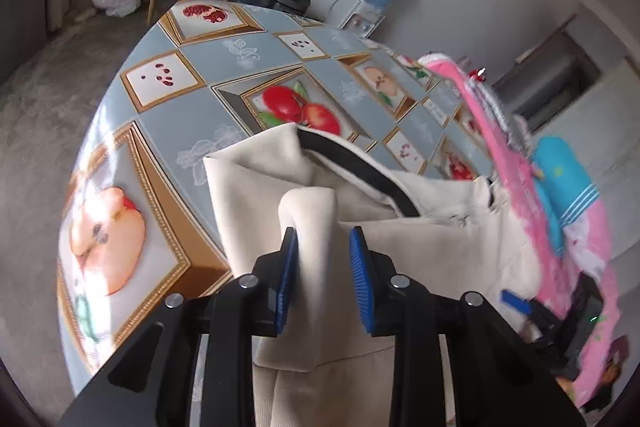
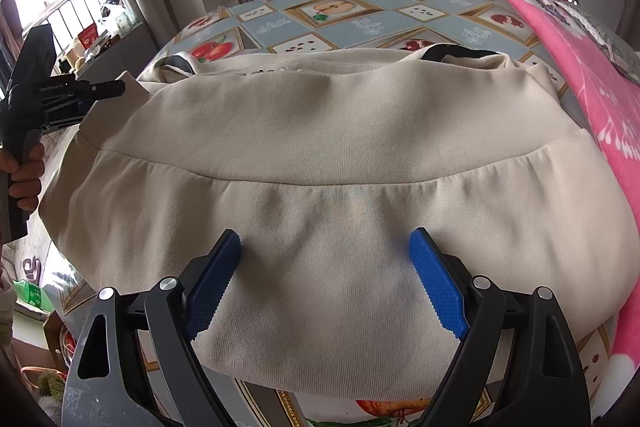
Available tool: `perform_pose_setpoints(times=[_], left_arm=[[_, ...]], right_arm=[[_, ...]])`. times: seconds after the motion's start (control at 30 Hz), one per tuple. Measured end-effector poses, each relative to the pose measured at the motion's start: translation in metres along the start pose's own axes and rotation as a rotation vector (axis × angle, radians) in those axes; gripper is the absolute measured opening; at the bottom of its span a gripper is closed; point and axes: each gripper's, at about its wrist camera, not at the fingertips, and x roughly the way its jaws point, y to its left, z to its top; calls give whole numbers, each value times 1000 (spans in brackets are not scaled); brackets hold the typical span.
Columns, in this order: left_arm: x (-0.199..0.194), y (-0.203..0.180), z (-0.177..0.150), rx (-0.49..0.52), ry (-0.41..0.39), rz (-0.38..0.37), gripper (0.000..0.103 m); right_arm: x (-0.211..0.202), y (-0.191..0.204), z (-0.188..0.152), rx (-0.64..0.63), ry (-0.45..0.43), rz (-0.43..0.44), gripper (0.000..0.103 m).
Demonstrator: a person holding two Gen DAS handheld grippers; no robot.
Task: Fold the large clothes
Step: 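Grasp the jacket collar with the right gripper beside the left gripper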
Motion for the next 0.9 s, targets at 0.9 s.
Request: perform_pose_setpoints(times=[0.9], left_arm=[[17,-65,-23,240,-51,519,7]], right_arm=[[-29,-171,92,237,-69,174,71]])
